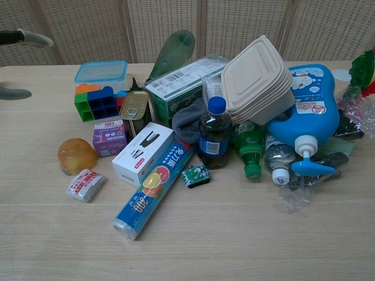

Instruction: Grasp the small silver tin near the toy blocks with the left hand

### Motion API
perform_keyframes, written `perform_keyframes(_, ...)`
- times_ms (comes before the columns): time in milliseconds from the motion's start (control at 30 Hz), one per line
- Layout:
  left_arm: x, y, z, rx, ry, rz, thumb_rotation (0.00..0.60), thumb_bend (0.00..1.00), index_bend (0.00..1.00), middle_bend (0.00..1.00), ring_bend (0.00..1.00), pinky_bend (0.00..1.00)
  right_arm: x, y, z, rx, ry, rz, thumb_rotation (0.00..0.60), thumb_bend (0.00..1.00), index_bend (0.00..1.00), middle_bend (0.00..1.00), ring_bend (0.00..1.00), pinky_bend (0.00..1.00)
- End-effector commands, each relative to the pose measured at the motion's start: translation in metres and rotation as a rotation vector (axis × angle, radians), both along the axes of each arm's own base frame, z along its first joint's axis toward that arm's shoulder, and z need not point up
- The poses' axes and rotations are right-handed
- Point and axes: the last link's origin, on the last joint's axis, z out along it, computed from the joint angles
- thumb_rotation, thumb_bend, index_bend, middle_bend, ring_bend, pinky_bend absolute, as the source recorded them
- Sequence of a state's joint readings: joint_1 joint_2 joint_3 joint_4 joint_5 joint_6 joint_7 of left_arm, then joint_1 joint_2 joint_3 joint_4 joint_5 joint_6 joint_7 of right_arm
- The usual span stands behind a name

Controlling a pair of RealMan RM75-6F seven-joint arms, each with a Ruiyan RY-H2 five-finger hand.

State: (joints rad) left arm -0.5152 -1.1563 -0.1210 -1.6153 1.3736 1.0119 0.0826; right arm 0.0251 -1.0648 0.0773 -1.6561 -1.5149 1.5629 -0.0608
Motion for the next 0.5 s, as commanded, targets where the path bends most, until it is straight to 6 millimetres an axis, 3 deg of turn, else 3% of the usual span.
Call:
perform_keyframes(33,0.009,0.013,-0.010,-0.087,0.045,-0.067,0.462,0.28,0.00,0.03,0.00,0.00,0.000,0.002,0.002,-0.003,0.003,-0.003,0.305,0.14,0.00,0.03,0.00,0.00)
perform_keyframes(500,0.041,0.057,-0.046,-0.243,0.178,-0.239,0.492,0.28,0.00,0.02,0.00,0.00,0.002,0.011,0.011,-0.034,0.026,-0.023,0.305,0.14,0.00,0.03,0.00,0.00)
